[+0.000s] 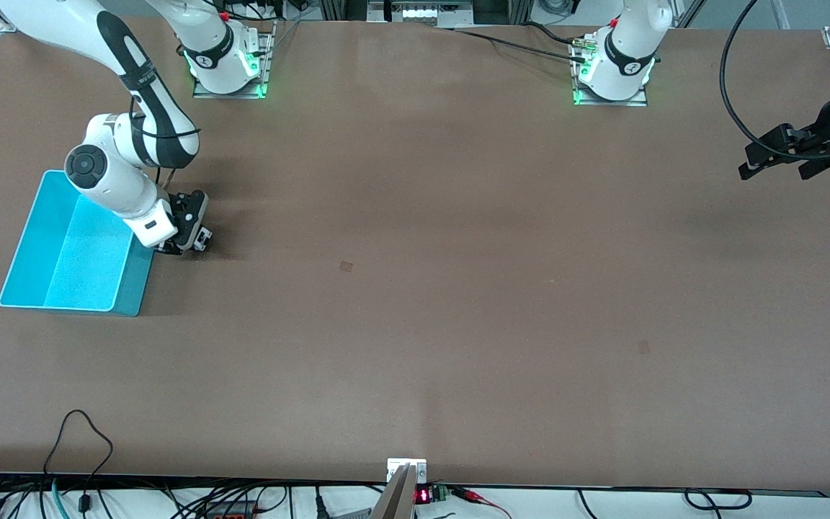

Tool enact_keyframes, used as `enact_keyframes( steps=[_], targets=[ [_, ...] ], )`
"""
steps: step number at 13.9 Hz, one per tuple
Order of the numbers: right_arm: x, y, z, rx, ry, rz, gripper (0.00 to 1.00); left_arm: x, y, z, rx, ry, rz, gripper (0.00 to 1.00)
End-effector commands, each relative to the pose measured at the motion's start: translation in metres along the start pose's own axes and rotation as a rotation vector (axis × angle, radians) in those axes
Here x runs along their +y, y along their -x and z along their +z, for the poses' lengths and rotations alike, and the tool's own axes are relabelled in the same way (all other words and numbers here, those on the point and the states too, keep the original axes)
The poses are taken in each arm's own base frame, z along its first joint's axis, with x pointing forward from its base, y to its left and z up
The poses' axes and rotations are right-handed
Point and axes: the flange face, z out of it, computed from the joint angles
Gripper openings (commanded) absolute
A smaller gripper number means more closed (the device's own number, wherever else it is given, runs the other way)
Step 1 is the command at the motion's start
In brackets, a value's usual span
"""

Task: Wind and store white jeep toy
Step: 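Carry the jeep over the light-blue bin with the right gripper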

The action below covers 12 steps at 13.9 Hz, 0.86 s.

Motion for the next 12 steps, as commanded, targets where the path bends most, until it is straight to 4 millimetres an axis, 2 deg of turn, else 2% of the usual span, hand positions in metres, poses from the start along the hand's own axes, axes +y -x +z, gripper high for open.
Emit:
enact_keyframes(
  steps=[1, 2, 4, 6, 8, 10, 11, 12],
  targets=[
    [0.021, -0.029, -0.034, 0.036, 0.070, 0.132, 0.00, 0.000, 0.009, -0.006, 0.005, -0.021, 0.011, 1.00],
    [0.026, -0.031, -0.044, 0.048, 0.087, 0.204, 0.00, 0.000, 0.009, -0.006, 0.004, -0.021, 0.011, 1.00],
    [0.035, -0.049, -0.065, 0.082, 0.117, 0.324, 0.00, 0.000, 0.008, -0.006, 0.009, -0.023, 0.011, 1.00],
    [0.052, -0.057, -0.095, 0.073, 0.097, 0.438, 0.00, 0.000, 0.008, -0.007, 0.010, -0.023, 0.011, 1.00],
    [0.062, -0.057, -0.130, 0.029, 0.045, 0.536, 0.00, 0.000, 0.009, -0.010, 0.016, -0.023, 0.012, 1.00],
    [0.063, -0.042, -0.154, -0.006, 0.012, 0.620, 0.00, 0.003, 0.011, -0.012, 0.020, -0.023, 0.016, 1.00],
    [0.067, -0.020, -0.159, -0.035, -0.005, 0.692, 0.00, 0.005, 0.013, -0.016, 0.025, -0.023, 0.021, 1.00],
    [0.066, -0.006, -0.163, -0.072, -0.028, 0.748, 0.00, 0.016, 0.015, -0.015, 0.021, -0.025, 0.041, 1.00]
  ],
)
